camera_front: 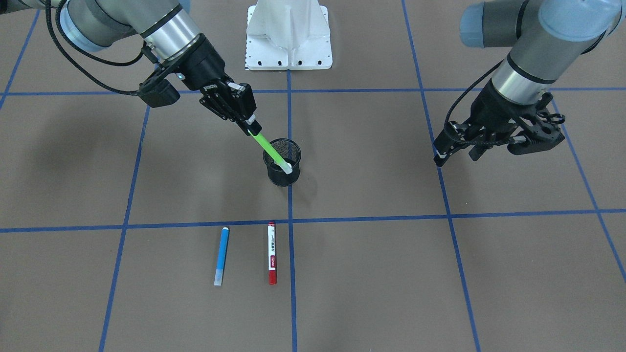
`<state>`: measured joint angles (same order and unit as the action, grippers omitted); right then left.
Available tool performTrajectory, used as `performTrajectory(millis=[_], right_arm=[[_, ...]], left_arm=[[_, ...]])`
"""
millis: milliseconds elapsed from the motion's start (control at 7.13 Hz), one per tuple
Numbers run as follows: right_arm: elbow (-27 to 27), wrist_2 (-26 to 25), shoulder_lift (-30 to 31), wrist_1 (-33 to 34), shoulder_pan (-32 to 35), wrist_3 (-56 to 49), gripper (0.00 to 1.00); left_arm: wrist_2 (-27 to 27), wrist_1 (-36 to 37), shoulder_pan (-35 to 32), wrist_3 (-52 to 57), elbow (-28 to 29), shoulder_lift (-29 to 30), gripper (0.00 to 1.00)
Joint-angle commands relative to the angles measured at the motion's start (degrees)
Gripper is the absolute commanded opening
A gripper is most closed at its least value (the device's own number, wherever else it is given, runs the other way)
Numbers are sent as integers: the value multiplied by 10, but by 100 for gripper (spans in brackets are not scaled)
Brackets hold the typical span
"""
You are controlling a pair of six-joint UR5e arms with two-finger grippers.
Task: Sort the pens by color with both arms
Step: 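Close the right gripper on the green highlighter and lift it out, then carry the green highlighter beside the red marker and release it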
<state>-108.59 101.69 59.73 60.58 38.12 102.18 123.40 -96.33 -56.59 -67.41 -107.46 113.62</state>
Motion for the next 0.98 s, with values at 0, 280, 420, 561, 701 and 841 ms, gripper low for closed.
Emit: performTrajectory(millis=[0, 280, 420, 561, 701, 841], right_arm=[[61, -113, -57, 12, -22, -138, 0], [182, -279, -143, 13, -67, -213, 0], [248, -360, -177, 13, -94, -248, 0], [299, -380, -208, 14, -98, -267, 0], [350, -419, -231, 15, -107, -282, 0], [390, -449, -248, 15, -117, -302, 0]], left_arm=[[-2, 0, -2, 0, 1, -2, 90], [-2, 0, -6, 0, 1, -4, 90], [-2, 0, -7, 0, 1, -4, 91], [-2, 0, -7, -2, 0, -4, 91], [-2, 0, -7, -6, 0, -3, 90], [-2, 0, -7, -6, -1, -2, 90]])
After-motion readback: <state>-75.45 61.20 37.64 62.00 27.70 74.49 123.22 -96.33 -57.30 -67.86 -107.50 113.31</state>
